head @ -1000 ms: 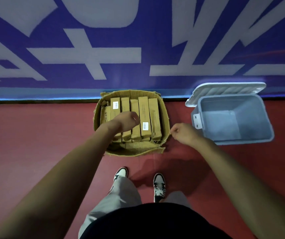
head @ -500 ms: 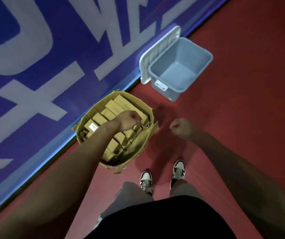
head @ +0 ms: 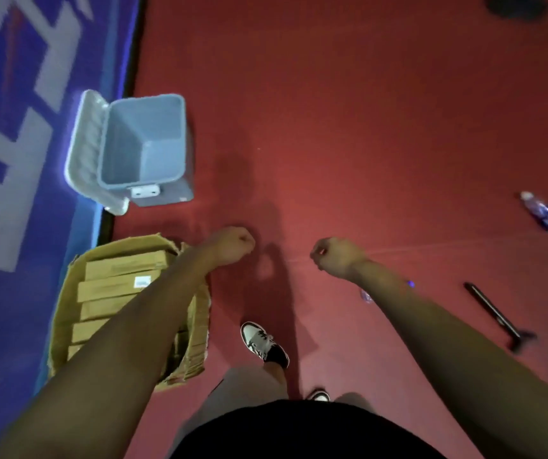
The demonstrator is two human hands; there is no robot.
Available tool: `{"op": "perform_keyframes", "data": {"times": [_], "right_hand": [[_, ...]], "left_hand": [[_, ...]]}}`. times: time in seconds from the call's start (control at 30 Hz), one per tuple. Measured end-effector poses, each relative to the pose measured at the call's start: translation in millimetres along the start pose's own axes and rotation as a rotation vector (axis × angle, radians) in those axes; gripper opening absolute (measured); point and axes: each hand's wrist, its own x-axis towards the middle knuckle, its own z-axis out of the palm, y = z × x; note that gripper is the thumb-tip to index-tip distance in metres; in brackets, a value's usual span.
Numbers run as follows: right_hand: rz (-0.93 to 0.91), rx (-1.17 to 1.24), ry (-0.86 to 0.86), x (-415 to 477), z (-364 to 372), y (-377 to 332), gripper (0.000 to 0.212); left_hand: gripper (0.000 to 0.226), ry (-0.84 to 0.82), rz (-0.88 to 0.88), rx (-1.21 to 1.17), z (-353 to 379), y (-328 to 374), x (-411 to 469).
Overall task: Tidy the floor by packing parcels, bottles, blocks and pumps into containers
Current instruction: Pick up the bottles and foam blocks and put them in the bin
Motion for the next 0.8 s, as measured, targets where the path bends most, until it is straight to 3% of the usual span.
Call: {"op": "perform_keyframes", "data": {"times": [0.2, 0.4, 0.8], "right_hand": [[0.226, 0.193, 0.134, -109, 17, 126, 0.031], [0.464, 0.370, 0.275, -222, 52, 243, 0.030], [0.863, 0.714, 0.427, -341, 112, 394, 0.032]], "left_hand": [[0.022, -0.212, 0.216, 0.166, 117, 94, -22], [0.019, -0.321, 0.445, 0.278, 222, 196, -65], [0.011, -0.622, 0.618, 0.573, 395, 333, -108]]}}
